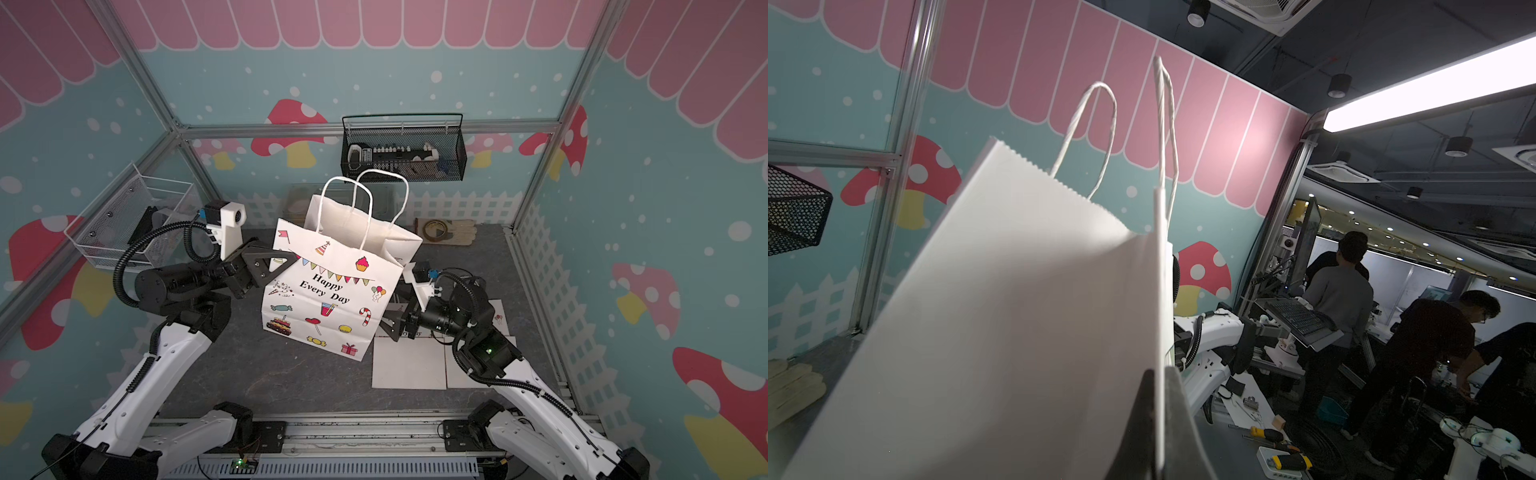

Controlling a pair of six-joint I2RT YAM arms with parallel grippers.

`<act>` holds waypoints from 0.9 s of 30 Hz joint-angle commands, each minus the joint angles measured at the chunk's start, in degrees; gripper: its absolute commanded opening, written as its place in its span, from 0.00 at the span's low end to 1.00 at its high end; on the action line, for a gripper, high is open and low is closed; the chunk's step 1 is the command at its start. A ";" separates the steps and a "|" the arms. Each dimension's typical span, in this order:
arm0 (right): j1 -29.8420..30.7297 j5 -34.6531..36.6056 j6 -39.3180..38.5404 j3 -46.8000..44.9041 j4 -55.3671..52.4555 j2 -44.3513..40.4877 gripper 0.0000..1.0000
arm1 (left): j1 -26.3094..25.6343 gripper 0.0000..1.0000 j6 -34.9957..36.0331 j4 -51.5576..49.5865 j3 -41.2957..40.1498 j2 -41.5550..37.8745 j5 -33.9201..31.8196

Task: Put away the paper bag
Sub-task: Press the paper bag.

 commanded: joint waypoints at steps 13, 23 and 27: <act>-0.23 -1.57 3.71 5.33 1.87 -5.33 0.86 | 2.39 0.00 12.30 -12.22 -9.63 -3.93 -9.85; -0.22 -2.13 5.64 5.18 2.65 -4.02 0.48 | 2.66 0.00 11.56 -7.18 -14.53 -2.11 -12.59; -0.18 0.15 5.68 5.52 1.95 -3.33 0.23 | 2.65 0.00 9.33 -3.53 -15.67 -1.43 -11.46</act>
